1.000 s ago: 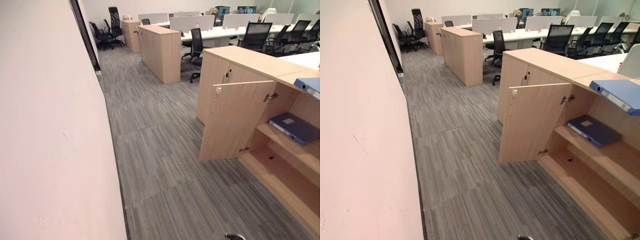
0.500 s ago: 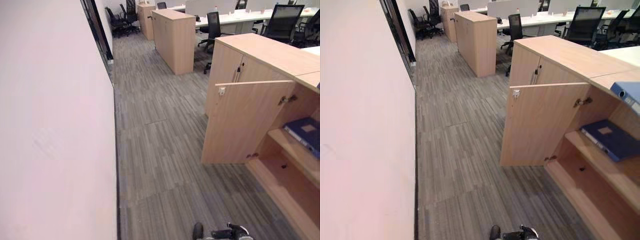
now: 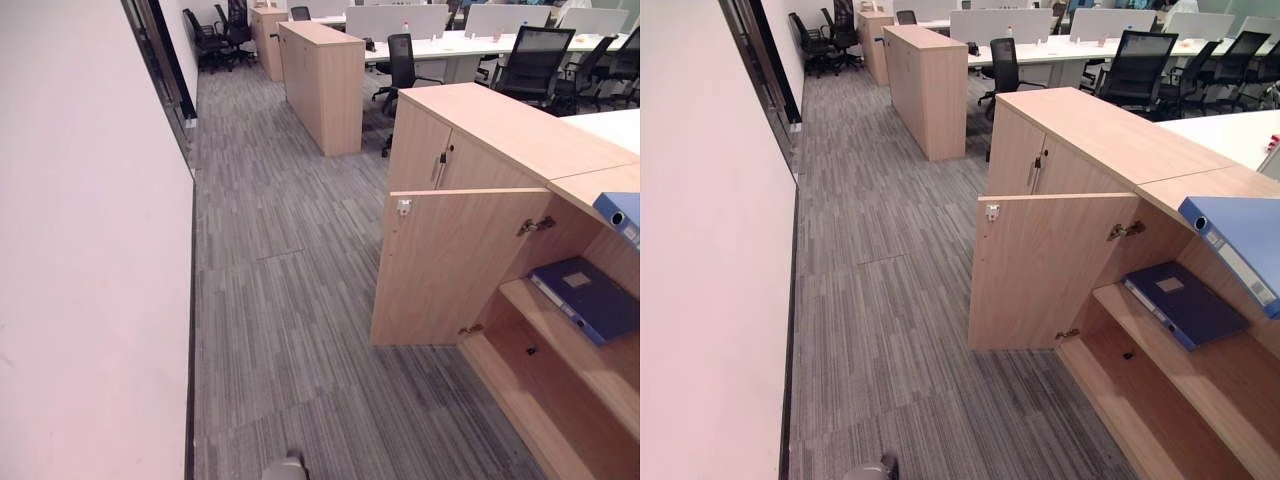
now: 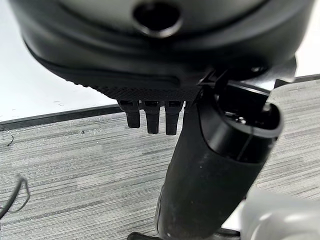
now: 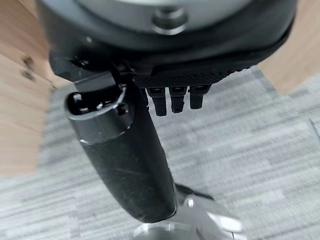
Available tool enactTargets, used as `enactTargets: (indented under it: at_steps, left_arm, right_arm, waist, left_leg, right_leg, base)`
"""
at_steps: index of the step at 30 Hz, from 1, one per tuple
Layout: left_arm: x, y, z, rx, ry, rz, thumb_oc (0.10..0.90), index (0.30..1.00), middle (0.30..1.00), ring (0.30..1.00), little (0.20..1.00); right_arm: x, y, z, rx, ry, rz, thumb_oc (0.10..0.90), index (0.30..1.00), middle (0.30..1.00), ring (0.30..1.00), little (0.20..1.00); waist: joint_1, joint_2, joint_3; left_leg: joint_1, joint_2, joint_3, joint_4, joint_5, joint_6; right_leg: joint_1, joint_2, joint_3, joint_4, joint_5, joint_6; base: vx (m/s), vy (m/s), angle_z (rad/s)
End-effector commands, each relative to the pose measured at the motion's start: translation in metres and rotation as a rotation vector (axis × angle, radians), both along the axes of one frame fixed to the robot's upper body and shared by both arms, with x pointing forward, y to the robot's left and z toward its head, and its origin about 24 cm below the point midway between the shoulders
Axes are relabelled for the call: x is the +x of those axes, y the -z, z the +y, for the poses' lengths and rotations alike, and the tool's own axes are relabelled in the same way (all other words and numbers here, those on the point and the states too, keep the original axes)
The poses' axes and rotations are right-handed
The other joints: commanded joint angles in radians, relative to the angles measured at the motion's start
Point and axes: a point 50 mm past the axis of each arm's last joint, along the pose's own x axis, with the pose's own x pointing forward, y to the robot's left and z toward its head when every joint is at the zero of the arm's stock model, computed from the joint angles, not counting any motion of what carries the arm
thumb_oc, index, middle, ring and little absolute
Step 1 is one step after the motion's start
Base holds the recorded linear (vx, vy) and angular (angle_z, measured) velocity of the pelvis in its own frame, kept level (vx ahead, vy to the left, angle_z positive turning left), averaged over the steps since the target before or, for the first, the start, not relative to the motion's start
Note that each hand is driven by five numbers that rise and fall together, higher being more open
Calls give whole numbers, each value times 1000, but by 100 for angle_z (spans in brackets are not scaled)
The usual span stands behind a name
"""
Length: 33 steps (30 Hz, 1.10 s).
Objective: Put the empty folder in the office cabinet
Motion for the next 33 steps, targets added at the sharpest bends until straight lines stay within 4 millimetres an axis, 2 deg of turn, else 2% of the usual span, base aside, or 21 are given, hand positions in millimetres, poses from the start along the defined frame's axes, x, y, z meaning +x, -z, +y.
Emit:
enactTargets:
  at_steps: [1, 3, 6, 7, 8, 11, 12, 13, 14, 17, 18, 19, 20, 21, 23, 26, 27, 30, 31, 32, 33]
  left_arm:
    - [2, 0, -1, 16, -50, -22, 800, 900, 900, 900, 900]
    - [-5, 1, -7, 2, -82, -2, 800, 900, 900, 900, 900]
    - [-5, 1, -4, 8, -86, -2, 800, 900, 900, 900, 900]
    - [4, 0, 0, 21, -79, -32, 800, 900, 900, 900, 900]
    - [4, 0, 0, 21, -79, -32, 800, 900, 900, 900, 900]
    - [21, -2, 7, 42, -42, -78, 800, 900, 900, 900, 900]
    - [26, -3, 8, 47, -26, -90, 800, 900, 900, 900, 900]
    - [33, -3, 7, 50, 11, -103, 800, 900, 900, 900, 900]
    - [33, -3, 7, 50, 11, -103, 800, 900, 900, 900, 900]
    - [38, -4, 7, 51, 65, -102, 800, 900, 900, 900, 900]
    - [34, -3, 5, 49, 88, -87, 800, 900, 900, 900, 900]
    - [34, -3, 5, 50, 87, -87, 800, 900, 900, 900, 900]
    - [28, -3, 5, 48, 99, -68, 800, 900, 900, 900, 900]
    - [22, -2, 4, 43, 96, -49, 800, 900, 900, 900, 900]
    - [12, -1, 5, 39, 85, -26, 800, 900, 900, 900, 900]
    - [2, -1, 5, 34, 78, -2, 800, 900, 900, 900, 900]
    - [-6, -1, 5, 28, 70, 20, 800, 900, 900, 900, 900]
    - [-12, -1, 4, 21, 71, 36, 800, 900, 900, 900, 900]
    - [-12, -1, 4, 21, 82, 44, 800, 900, 900, 900, 900]
    - [-12, -1, 4, 21, 82, 44, 800, 900, 900, 900, 900]
    - [-4, -2, 9, 31, 92, 27, 800, 900, 900, 900, 900]
  right_arm:
    - [9, -4, -9, -31, -13, -34, 800, 900, 900, 900, 900]
    - [2, -2, -4, -7, -2, -12, 800, 900, 900, 900, 900]
    - [-3, 0, -3, 3, 11, 5, 800, 900, 900, 900, 900]
    - [-7, 0, -3, 9, 23, 19, 800, 900, 900, 900, 900]
    - [-7, 0, -3, 9, 23, 19, 800, 900, 900, 900, 900]
    - [-5, 0, -2, 17, 18, 25, 800, 900, 900, 900, 900]
    - [-3, 0, -1, 20, 9, 22, 800, 900, 900, 900, 900]
    - [4, 0, 2, 25, -11, 5, 800, 900, 900, 900, 900]
    - [4, 0, 2, 25, -11, 5, 800, 900, 900, 900, 900]
    - [19, -2, 6, 36, -40, -43, 800, 900, 900, 900, 900]
    - [23, -3, 8, 39, -48, -65, 800, 900, 900, 900, 900]
    - [23, -2, 8, 39, -48, -65, 800, 900, 900, 900, 900]
    - [22, -2, 11, 42, -57, -68, 800, 900, 900, 900, 900]
    - [20, -1, 11, 40, -67, -67, 800, 900, 900, 900, 900]
    - [18, -1, 10, 29, -86, -68, 800, 900, 900, 900, 900]
    - [19, -3, 3, 1, -91, -72, 800, 900, 900, 900, 900]
    - [19, -3, 3, -4, -86, -73, 800, 900, 900, 900, 900]
    - [17, -3, 3, -6, -76, -73, 800, 900, 900, 900, 900]
    - [15, -2, 3, -8, -61, -71, 800, 900, 900, 900, 900]
    - [15, -2, 3, -8, -61, -71, 800, 900, 900, 900, 900]
    - [11, -2, 3, -11, -31, -66, 800, 900, 900, 900, 900]
  waist:
    - [44, -28, 19]
    - [53, -9, 2]
    - [51, 1, -23]
    - [55, 1, -41]
    - [55, 1, -40]
    - [63, 4, -59]
    - [66, 7, -67]
    - [69, 18, -82]
    - [70, 18, -82]
    - [59, 43, -90]
    - [49, 60, -91]
    - [48, 60, -90]
    - [44, 69, -95]
    - [43, 75, -98]
    - [42, 80, -104]
    - [28, 90, -91]
    - [22, 84, -76]
    - [16, 77, -59]
    - [-2, 63, -43]
    - [0, 64, -42]
    - [-21, 50, -23]
  left_leg:
    - [-28, -48, -50, 9, -42, 76]
    - [-25, -31, -75, -38, -38, 60]
    - [5, -24, -72, -38, -8, 48]
    - [33, -31, -63, -38, 13, 53]
    - [34, -31, -63, -38, 12, 53]
    - [78, -61, -60, -14, 14, 74]
    - [101, -75, -55, -13, 3, 85]
    - [149, -97, -42, -25, -18, 101]
    - [150, -98, -42, -25, -18, 101]
    - [220, -130, -14, -38, -50, 130]
    - [251, -137, 3, -38, -70, 141]
    - [252, -137, 3, -38, -70, 142]
    - [268, -137, 15, -38, -86, 143]
    - [280, -134, 29, -38, -98, 141]
    - [293, -127, 47, -38, -114, 130]
    - [313, -113, 73, -38, -118, 111]
    - [336, -106, 99, -38, -130, 98]
    - [357, -100, 128, -38, -136, 92]
    - [359, -99, 155, -38, -128, 99]
    - [361, -98, 157, -38, -130, 98]
    - [369, -91, 174, -38, -134, 96]
  right_leg:
    - [38, -83, 82, 46, -4, 70]
    - [62, -73, 135, 34, -15, 73]
    - [74, -69, 144, 17, -25, 70]
    - [89, -83, 149, 12, -35, 79]
    - [90, -83, 150, 12, -35, 79]
    - [94, -135, 149, 54, -41, 102]
    - [85, -154, 151, 87, -36, 112]
    - [61, -189, 147, 164, -5, 128]
    - [61, -189, 148, 165, -6, 128]
    - [-15, -268, 113, 373, 131, 128]
    - [-31, -326, 38, 454, 165, 111]
    - [-30, -326, 37, 455, 165, 111]
    - [-29, -366, -30, 469, 166, 109]
    - [-16, -397, -102, 453, 151, 108]
    - [3, -410, -206, 373, 118, 118]
    - [1, -371, -280, 257, 87, 145]
    - [3, -354, -315, 180, 80, 171]
    - [8, -334, -332, 104, 104, 185]
    - [-19, -333, -335, 45, 150, 191]
    - [-17, -331, -333, 44, 151, 191]
    - [-49, -322, -315, -21, 184, 198]
  base:
    - [180, 68, -41]
    - [305, 169, -74]
    - [297, 236, -71]
    - [205, 181, -31]
    - [308, 269, -17]
    - [255, 268, -16]
    - [326, 414, -27]
    - [249, 324, -28]
    - [252, 340, -35]
    - [202, 334, -51]
    - [167, 327, -28]
    - [164, 295, -33]
    - [120, 149, -26]
    - [169, 186, -25]
    - [129, 86, -24]
    - [78, -11, -39]
    - [67, -52, -41]
    - [0, -73, -57]
    - [-44, -39, -76]
    - [-48, -126, -88]
    - [-2, -90, -74]
